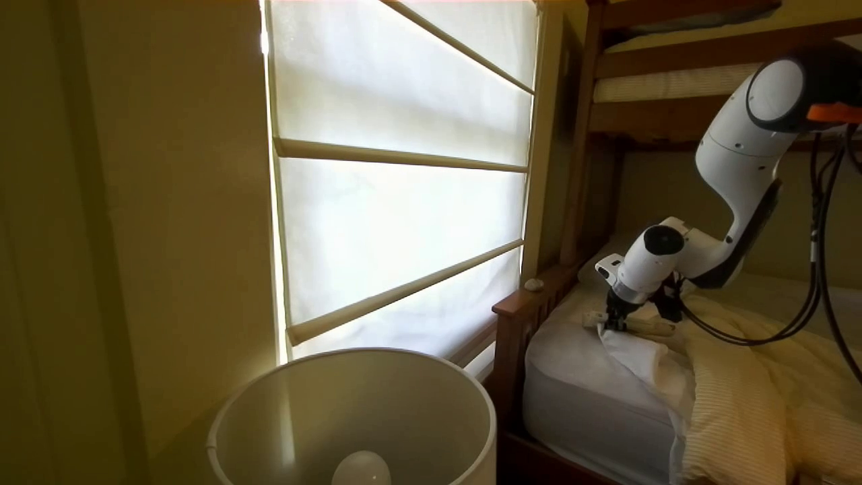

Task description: Pick up the book from the bed and place it on the nightstand

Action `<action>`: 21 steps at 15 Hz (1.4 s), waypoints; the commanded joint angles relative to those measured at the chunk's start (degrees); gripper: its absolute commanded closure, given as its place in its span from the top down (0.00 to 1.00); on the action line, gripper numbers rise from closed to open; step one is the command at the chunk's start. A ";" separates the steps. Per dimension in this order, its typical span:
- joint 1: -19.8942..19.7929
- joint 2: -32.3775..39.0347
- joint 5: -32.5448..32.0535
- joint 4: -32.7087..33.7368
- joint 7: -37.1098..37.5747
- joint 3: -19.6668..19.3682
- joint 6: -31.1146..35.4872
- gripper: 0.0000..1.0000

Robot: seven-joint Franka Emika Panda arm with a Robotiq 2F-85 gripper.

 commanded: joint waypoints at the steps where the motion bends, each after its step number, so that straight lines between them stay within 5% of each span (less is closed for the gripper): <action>1: 4.94 0.98 7.89 -0.89 -7.15 -2.99 5.00 0.51; 3: 6.86 1.15 11.21 -1.76 -9.87 -4.51 6.24 0.58; 4: 2.75 0.06 17.23 -3.95 -17.21 0.20 5.32 0.65; 5: 3.20 0.01 20.02 -5.01 -19.48 0.35 4.99 0.73; 6: 7.89 0.98 19.40 -4.82 -17.01 -3.70 5.87 0.79; 9: 9.98 -0.11 23.55 -7.81 -19.61 -4.58 2.25 0.99; 12: 12.05 -4.07 25.53 -10.95 -17.30 -5.27 -5.35 1.00; 16: 12.12 -12.03 20.59 -15.41 -12.86 -5.91 -11.30 1.00; 21: 11.63 -12.66 18.14 -17.33 -11.28 -6.51 -18.42 1.00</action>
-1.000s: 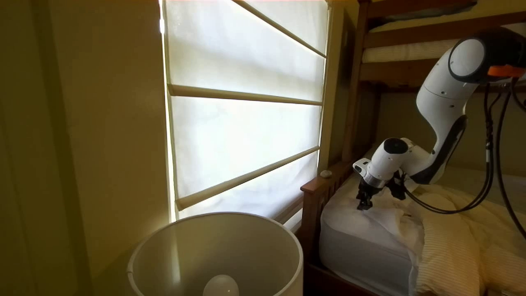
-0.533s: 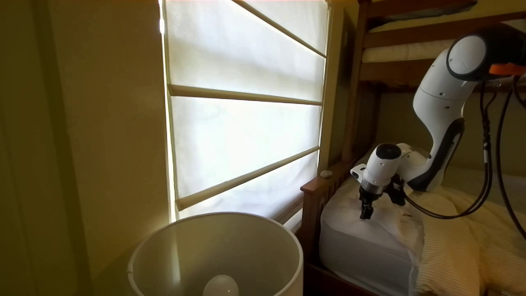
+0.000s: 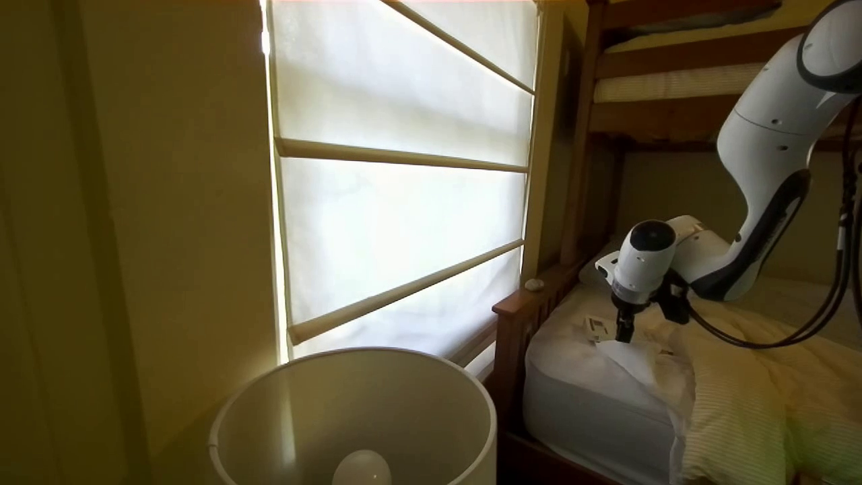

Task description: Pick up the book from the bed and place it on the nightstand

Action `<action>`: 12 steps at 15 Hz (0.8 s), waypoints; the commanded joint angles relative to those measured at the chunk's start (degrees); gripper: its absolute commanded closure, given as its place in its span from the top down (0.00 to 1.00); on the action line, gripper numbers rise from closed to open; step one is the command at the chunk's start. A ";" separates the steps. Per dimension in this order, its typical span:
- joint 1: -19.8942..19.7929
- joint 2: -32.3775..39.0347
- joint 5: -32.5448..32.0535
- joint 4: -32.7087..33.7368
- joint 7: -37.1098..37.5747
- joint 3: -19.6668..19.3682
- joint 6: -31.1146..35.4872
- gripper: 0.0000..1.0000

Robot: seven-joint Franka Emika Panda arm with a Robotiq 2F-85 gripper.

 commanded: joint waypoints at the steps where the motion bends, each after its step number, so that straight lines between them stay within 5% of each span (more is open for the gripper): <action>1: 0.48 -1.19 -4.61 -1.93 3.94 -0.30 -6.01 1.00; 5: 0.23 1.26 -8.51 -0.45 10.76 0.20 -10.22 1.00; 12: -0.19 8.44 -6.79 2.80 10.97 0.43 -10.96 1.00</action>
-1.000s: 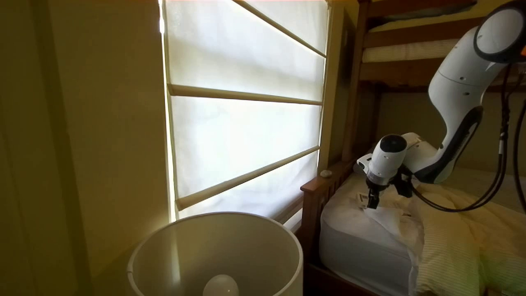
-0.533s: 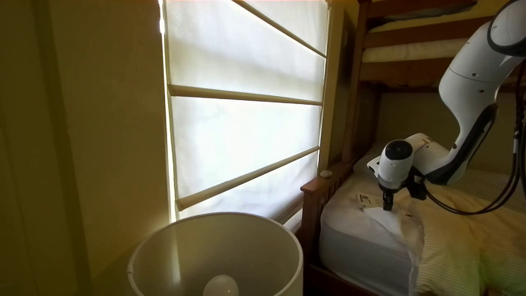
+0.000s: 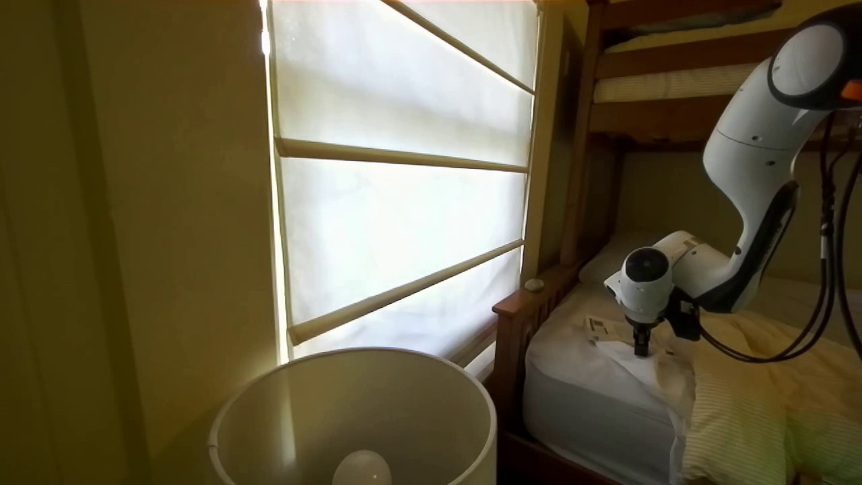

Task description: Pick up the book from the bed and place it on the nightstand

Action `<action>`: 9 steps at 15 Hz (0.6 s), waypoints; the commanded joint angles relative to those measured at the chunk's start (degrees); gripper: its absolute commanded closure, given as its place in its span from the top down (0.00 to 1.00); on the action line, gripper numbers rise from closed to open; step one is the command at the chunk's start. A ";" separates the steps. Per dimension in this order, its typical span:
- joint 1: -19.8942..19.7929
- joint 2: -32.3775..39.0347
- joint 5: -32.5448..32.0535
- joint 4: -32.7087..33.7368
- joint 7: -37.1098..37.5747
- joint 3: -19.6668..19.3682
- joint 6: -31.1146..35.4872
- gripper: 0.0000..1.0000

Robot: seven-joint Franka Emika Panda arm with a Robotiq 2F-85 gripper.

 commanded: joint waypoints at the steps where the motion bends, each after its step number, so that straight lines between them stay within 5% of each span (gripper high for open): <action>1: -0.20 4.46 -1.01 3.03 2.53 0.49 -0.66 1.00; 9: -0.38 9.49 1.00 7.98 8.56 1.29 0.00 1.00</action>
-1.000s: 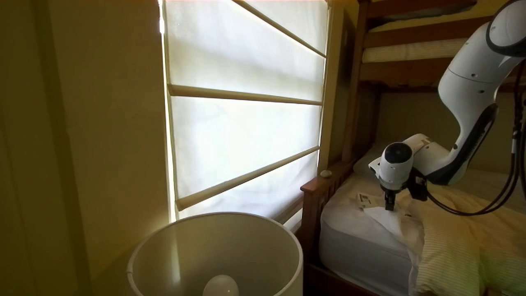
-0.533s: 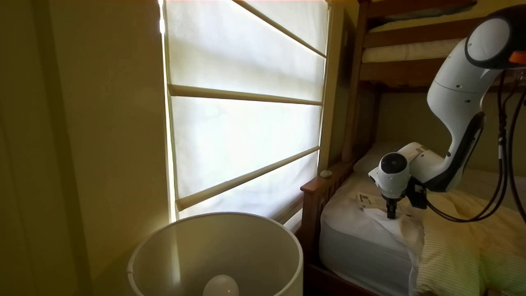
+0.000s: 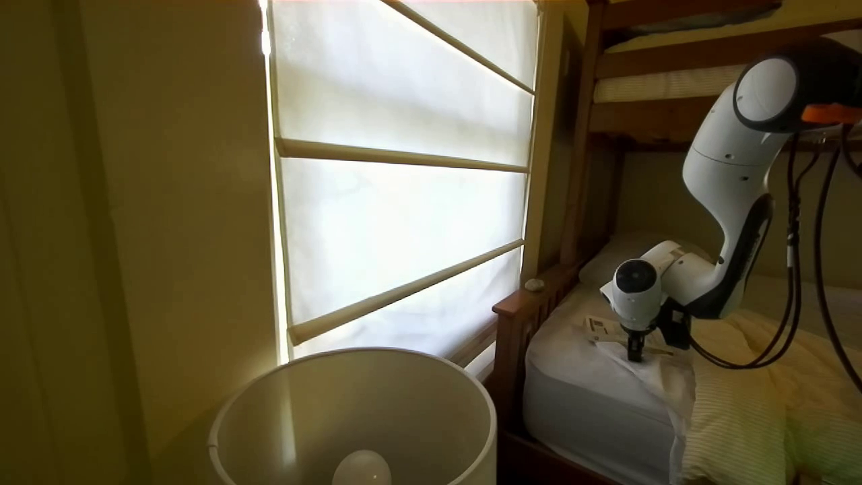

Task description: Pick up the book from the bed and place it on the nightstand

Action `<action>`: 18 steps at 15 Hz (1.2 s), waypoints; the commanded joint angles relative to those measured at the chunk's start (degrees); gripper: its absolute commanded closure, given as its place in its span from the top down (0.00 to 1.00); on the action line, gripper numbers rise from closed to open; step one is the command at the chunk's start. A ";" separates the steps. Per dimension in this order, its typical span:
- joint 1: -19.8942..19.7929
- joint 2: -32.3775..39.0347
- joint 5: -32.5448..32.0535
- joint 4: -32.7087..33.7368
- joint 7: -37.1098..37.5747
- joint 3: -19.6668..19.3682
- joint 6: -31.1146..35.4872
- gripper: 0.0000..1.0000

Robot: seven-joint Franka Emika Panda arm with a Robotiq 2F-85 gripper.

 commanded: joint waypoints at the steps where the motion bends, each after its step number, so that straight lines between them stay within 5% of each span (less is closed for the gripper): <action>1: -0.17 2.71 0.81 3.32 4.00 1.11 0.00 1.00; 18: -1.29 1.11 -0.37 4.10 18.04 -0.83 -0.60 1.00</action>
